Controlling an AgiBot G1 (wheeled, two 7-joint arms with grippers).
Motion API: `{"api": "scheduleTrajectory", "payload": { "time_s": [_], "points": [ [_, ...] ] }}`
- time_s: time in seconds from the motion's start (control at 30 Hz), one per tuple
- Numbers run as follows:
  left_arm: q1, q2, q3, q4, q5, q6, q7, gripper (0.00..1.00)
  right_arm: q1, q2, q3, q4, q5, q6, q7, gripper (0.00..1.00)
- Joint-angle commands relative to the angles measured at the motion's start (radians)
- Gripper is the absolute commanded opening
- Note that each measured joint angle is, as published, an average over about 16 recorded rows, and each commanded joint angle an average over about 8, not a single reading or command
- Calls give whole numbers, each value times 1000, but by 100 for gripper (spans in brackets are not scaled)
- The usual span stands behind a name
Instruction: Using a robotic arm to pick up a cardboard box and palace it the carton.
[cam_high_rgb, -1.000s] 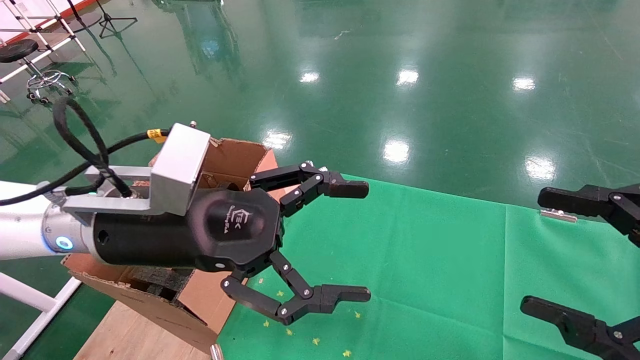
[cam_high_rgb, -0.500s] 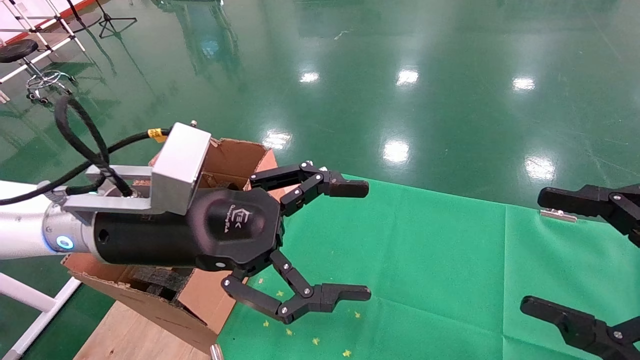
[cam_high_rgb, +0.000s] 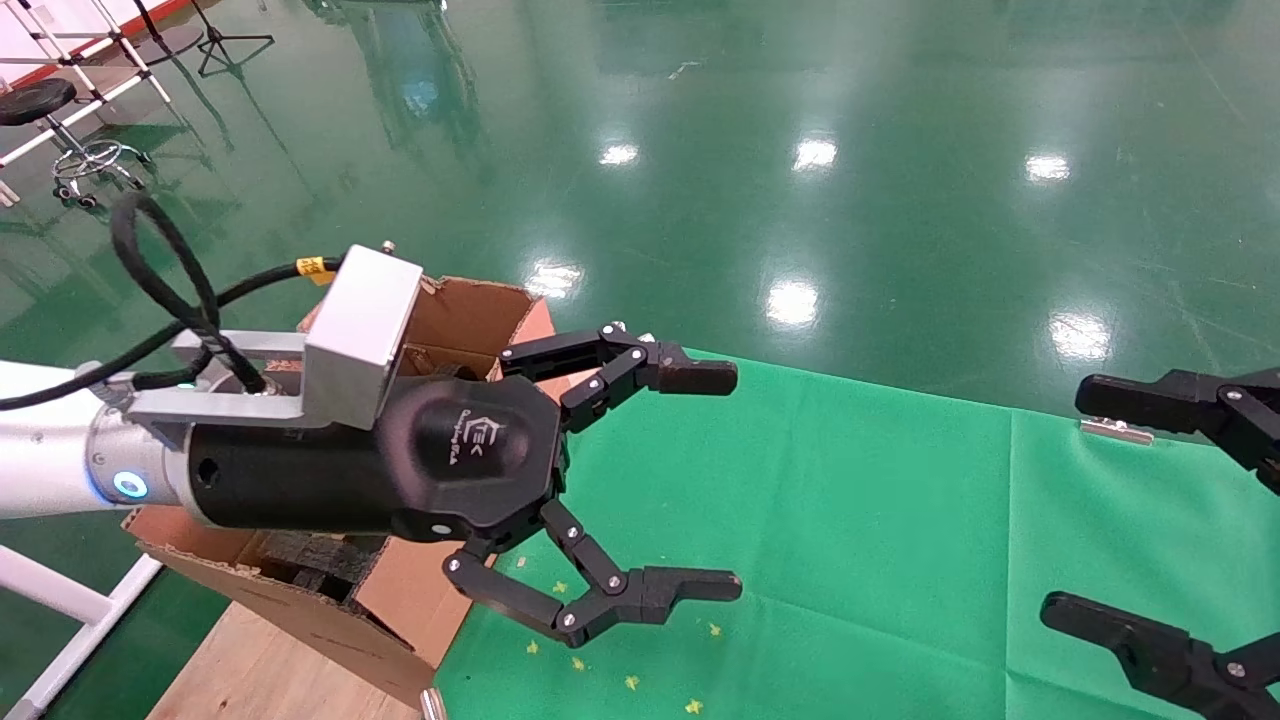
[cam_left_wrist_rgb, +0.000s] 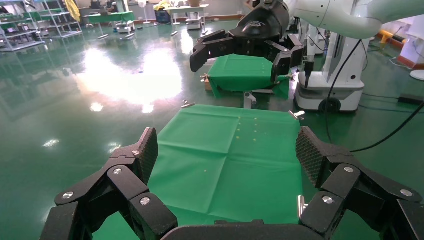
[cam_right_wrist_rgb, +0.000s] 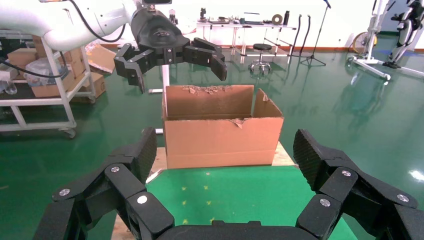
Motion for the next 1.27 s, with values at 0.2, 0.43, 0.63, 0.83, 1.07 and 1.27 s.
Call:
{"api": "scheduleTrajectory", "payload": {
  "time_s": [0.2,0.43,0.63,0.83,1.07,1.27],
  "points": [
    [0,0,0,0,0,0,0,100,0,0,0,0,0,0,0,100],
    [0,0,0,0,0,0,0,100,0,0,0,0,0,0,0,100],
    [0,0,0,0,0,0,0,100,0,0,0,0,0,0,0,100],
    [0,0,0,0,0,0,0,100,0,0,0,0,0,0,0,100],
    [0,0,0,0,0,0,0,100,0,0,0,0,0,0,0,100],
    [0,0,0,0,0,0,0,100,0,0,0,0,0,0,0,100]
  ]
}}
